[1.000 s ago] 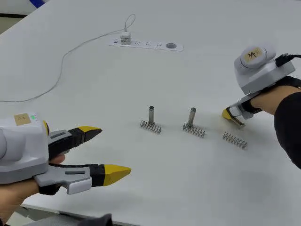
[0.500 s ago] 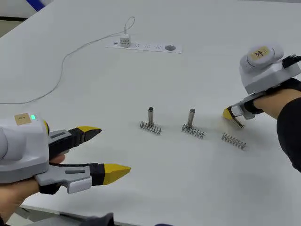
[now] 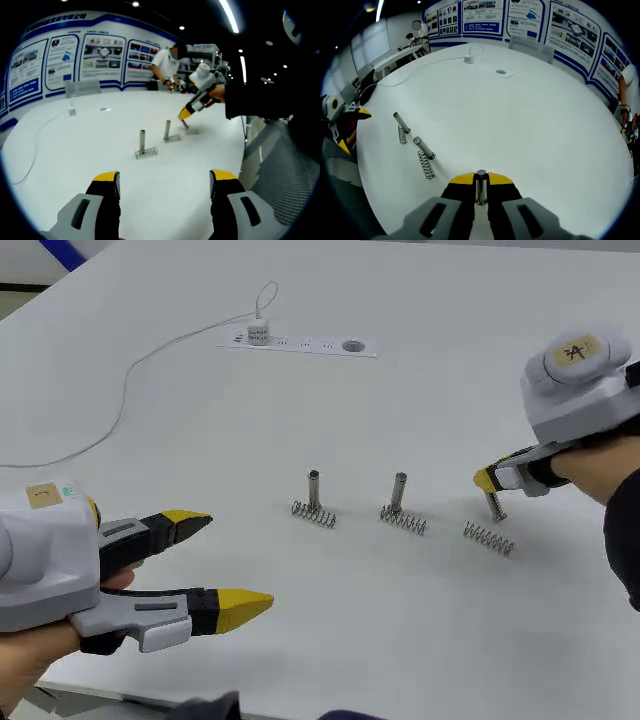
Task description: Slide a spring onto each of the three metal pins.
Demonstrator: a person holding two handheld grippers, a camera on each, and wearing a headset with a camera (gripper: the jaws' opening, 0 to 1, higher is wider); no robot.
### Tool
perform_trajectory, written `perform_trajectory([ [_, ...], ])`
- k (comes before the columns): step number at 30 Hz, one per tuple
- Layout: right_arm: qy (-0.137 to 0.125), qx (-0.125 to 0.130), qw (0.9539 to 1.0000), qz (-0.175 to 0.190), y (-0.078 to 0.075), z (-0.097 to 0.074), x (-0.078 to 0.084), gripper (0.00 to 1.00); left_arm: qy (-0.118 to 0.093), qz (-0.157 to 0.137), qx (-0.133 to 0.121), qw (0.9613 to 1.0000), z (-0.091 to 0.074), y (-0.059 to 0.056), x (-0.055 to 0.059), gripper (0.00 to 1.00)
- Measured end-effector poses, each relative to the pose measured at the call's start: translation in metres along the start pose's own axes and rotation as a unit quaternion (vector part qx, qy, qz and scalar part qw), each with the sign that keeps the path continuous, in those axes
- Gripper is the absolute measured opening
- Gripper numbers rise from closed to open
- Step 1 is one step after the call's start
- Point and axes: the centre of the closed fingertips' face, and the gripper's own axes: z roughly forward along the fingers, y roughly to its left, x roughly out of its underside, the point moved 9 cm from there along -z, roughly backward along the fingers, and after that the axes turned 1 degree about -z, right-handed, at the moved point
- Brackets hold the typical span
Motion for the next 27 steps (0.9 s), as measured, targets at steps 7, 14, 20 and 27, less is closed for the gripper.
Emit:
perform_trajectory([
  [7,-0.014,-0.001,0.9999,0.001,0.003,-0.004,0.003,0.09,0.001,0.002,-0.001,1.0000,0.000,-0.001,-0.001,0.74],
  [14,-0.022,-0.001,0.9998,0.000,0.006,-0.008,0.005,0.09,0.001,0.003,-0.001,1.0000,-0.001,-0.001,-0.001,0.75],
  [20,-0.026,0.001,0.9997,0.003,0.009,-0.014,0.011,0.09,0.003,0.005,-0.001,1.0000,-0.001,-0.001,-0.002,0.75],
  [27,-0.027,0.003,0.9996,0.006,0.008,-0.017,0.012,0.09,0.004,0.006,0.000,1.0000,-0.001,-0.001,-0.002,0.74],
])
